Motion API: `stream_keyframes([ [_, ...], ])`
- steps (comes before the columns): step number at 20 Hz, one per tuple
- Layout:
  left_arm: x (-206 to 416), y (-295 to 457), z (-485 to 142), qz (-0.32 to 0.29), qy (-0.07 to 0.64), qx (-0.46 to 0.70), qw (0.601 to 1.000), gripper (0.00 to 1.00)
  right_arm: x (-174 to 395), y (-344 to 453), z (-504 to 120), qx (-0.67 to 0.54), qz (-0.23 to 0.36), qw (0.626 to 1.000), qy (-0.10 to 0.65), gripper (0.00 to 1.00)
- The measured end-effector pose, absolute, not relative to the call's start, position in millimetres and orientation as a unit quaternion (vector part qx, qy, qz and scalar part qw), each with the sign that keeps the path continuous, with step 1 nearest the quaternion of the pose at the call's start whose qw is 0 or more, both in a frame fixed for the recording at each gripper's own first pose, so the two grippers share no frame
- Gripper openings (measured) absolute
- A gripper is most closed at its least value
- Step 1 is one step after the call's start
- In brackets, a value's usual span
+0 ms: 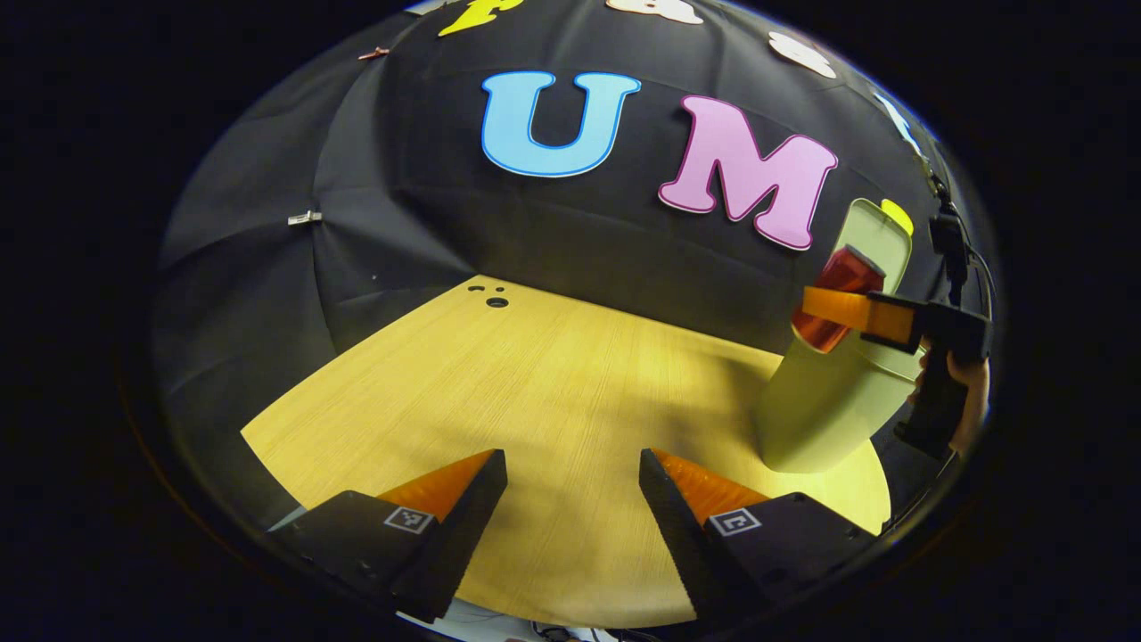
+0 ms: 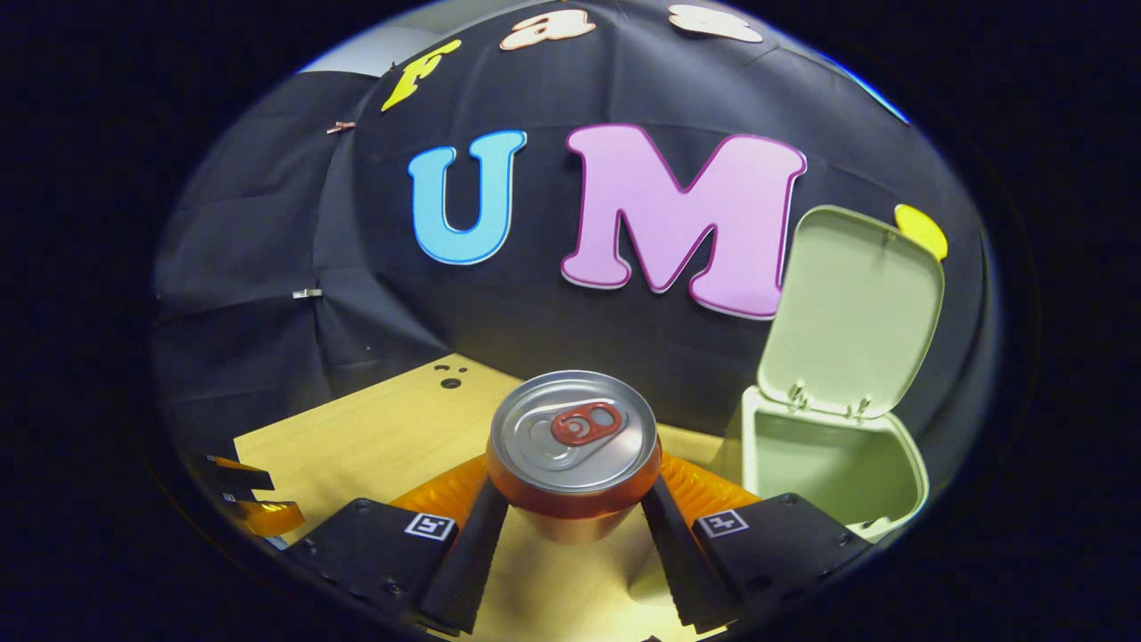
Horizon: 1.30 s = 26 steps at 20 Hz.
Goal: Press the lid of the desktop garbage bin to open it, pick up the crumpled paper on the desktop and throw it into the bin, then pick up the pop can on the desktop and drop it into the bin, and finally close the garbage bin lid.
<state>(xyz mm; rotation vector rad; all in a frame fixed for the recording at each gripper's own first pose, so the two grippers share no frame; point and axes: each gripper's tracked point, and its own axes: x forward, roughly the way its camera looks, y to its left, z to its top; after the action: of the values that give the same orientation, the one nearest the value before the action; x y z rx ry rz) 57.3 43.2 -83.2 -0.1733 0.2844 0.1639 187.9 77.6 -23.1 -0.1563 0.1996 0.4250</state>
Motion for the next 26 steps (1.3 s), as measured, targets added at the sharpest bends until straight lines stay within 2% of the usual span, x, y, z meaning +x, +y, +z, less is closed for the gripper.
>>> stream_keyframes([
  [5, 43.0, 35.9, -73.9, 0.056, 0.134, -0.050, 0.988, 0.96, 194.4, 28.3, 28.8, -0.050, 0.170, 0.981, 0.080, 0.82],
  [10, 47.4, 19.6, -71.1, 0.045, 0.135, -0.060, 0.988, 0.96, 202.3, -29.5, 52.7, -0.010, 0.128, 0.989, 0.073, 0.83],
  [17, 78.5, -3.2, -57.3, 0.028, 0.121, -0.057, 0.991, 0.96, 218.1, -89.9, 45.6, -0.001, 0.071, 0.994, 0.079, 0.82],
  [26, 92.3, -5.1, -61.1, 0.032, 0.124, -0.048, 0.991, 0.96, 231.0, -114.9, 22.9, 0.000, 0.043, 0.995, 0.095, 0.83],
])
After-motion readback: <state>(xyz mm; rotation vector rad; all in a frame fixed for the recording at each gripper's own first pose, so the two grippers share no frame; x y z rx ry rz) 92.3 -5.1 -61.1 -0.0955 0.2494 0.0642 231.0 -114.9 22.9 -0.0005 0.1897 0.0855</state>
